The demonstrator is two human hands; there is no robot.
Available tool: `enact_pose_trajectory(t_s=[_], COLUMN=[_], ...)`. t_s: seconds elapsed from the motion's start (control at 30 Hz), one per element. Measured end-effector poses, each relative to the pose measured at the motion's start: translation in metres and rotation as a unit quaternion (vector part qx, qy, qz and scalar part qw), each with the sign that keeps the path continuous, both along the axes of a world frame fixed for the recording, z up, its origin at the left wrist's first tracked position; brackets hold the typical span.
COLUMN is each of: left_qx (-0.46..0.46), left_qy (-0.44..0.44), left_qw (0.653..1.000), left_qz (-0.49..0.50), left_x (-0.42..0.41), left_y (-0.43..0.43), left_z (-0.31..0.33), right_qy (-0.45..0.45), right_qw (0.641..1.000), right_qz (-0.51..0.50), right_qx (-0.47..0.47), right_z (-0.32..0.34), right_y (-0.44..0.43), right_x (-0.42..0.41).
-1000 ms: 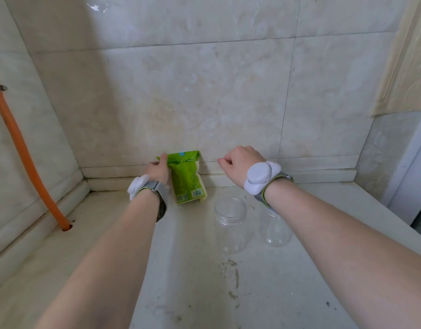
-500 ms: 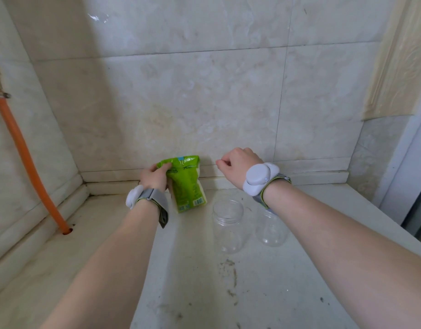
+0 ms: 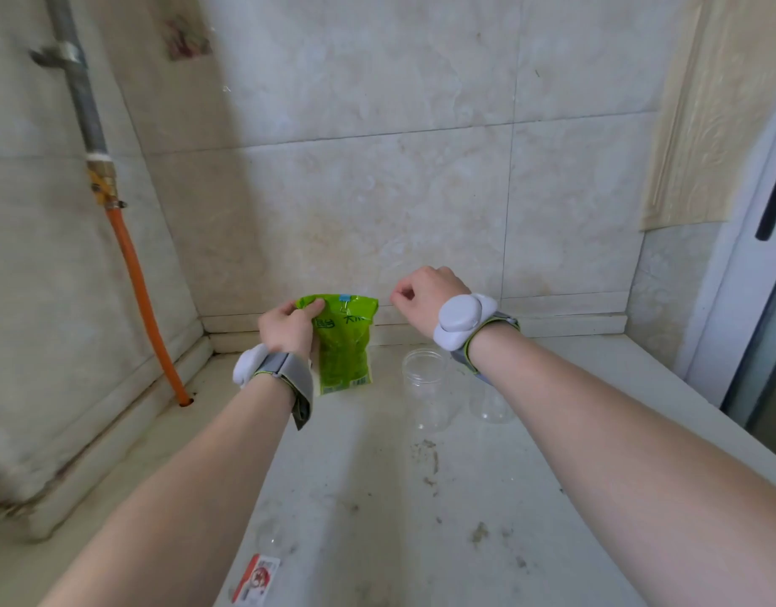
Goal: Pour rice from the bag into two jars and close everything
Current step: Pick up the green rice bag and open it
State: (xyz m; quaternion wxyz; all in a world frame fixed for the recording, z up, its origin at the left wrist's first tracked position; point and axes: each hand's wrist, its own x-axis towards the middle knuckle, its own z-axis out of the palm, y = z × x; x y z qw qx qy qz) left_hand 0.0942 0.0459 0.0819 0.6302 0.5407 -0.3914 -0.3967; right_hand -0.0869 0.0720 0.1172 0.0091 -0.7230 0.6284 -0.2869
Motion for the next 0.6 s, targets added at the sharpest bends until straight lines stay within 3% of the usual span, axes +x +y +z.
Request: enact_pose_trajectory(t_s=[0.23, 0.6], left_qx=[0.030, 0.080], left_qy=[0.041, 0.082], left_qw=[0.998, 0.992], left_qz=[0.035, -0.052], left_x=[0.003, -0.031], left_y=[0.051, 0.122], left_z=[0.008, 0.001], right_qy=[0.002, 0.030], right_qw=[1.000, 0.997], right_qz=[0.016, 0.050], right_qx=[-0.004, 0.047], right_z=[0.012, 0.014], right_y=[0.032, 0.074], right_x=[0.010, 0.008])
